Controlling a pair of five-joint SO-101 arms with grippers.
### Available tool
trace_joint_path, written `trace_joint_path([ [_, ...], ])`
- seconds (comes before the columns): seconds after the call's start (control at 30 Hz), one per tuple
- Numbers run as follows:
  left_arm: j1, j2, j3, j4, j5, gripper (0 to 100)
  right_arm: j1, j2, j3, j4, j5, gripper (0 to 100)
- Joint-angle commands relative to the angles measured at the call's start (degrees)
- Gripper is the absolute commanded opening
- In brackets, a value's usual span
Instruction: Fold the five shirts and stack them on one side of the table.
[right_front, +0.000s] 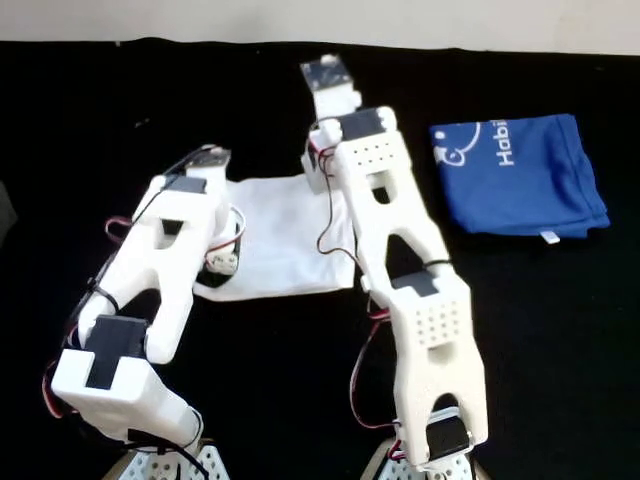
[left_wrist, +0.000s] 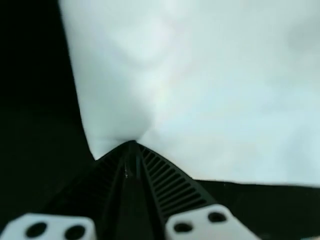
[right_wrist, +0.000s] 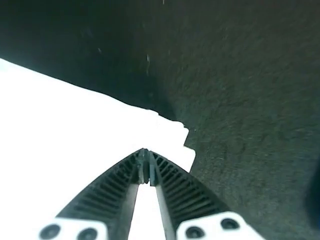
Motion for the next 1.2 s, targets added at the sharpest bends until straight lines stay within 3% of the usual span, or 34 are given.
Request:
trace_joint_path([
  [0.0,-2.7,-2.6,2.5,-4.7,0.3,1,2.8,4.7,-6.1,-0.7,-0.3,0.5],
  [0.17,-4.3,-2.5,5.6,-8.6,-3.1,1,5.8,12.4,-15.3,0.0,-0.3,0.5],
  [0.37,-4.0,-3.3,3.8,-7.2,-3.0,1,5.8,13.0,-29.1,9.7,-0.3,0.5],
  [0.57,-4.4,-3.3,-12.3,10.1,-0.8,1,5.9,13.1,-45.5,21.2,-0.3,0.5],
  [0.77,-5.0,-2.6,-33.0,25.2,1.2,1,6.6,11.2,-48.8,21.4,-0.3,0.5],
  [0.93,-5.9,3.8,-42.5,23.5,1.2,1,5.5,-4.0,-34.5,21.5,-0.5,0.5],
  [1.17,-5.6,24.8,-60.3,22.6,3.2,1,3.1,-35.3,9.5,18.9,-0.3,0.5],
])
